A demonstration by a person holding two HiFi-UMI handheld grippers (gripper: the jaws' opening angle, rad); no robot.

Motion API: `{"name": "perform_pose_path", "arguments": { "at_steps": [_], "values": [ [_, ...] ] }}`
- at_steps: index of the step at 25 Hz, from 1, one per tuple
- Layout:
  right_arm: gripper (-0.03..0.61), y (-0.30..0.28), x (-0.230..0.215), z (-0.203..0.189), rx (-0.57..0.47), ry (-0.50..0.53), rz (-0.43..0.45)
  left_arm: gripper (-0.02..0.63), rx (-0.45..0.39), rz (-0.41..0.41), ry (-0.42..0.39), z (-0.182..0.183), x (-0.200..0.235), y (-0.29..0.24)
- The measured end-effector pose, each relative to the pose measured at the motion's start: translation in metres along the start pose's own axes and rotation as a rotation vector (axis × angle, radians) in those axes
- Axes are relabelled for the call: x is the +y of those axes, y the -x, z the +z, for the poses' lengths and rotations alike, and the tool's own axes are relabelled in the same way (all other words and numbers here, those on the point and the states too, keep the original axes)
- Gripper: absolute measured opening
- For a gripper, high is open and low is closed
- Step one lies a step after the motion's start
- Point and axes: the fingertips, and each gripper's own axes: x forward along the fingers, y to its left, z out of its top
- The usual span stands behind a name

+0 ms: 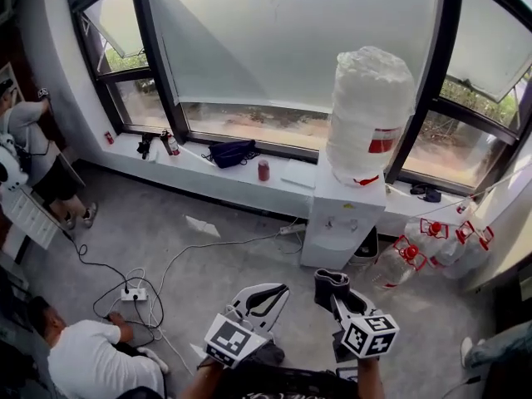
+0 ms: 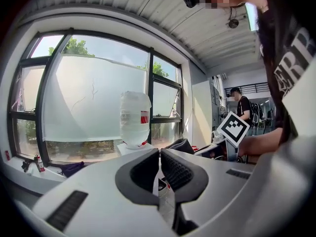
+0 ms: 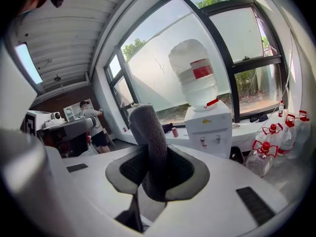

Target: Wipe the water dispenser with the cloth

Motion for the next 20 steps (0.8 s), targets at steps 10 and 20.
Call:
{"name": "perform_pose_path", "arguments": {
  "at_steps": [10, 20],
  "values": [
    [0.101, -0.078, -0.006, 0.027, 0.002, 0.011, -0.136, 0.021, 0.029, -0.144, 0.029, -0.019, 0.066, -0.022],
    [0.101, -0.143, -0.052, 0.057, 0.032, 0.085, -0.166, 0.021, 0.006, -0.148, 0.062, -0.014, 0.088, -0.059]
  ]
}}
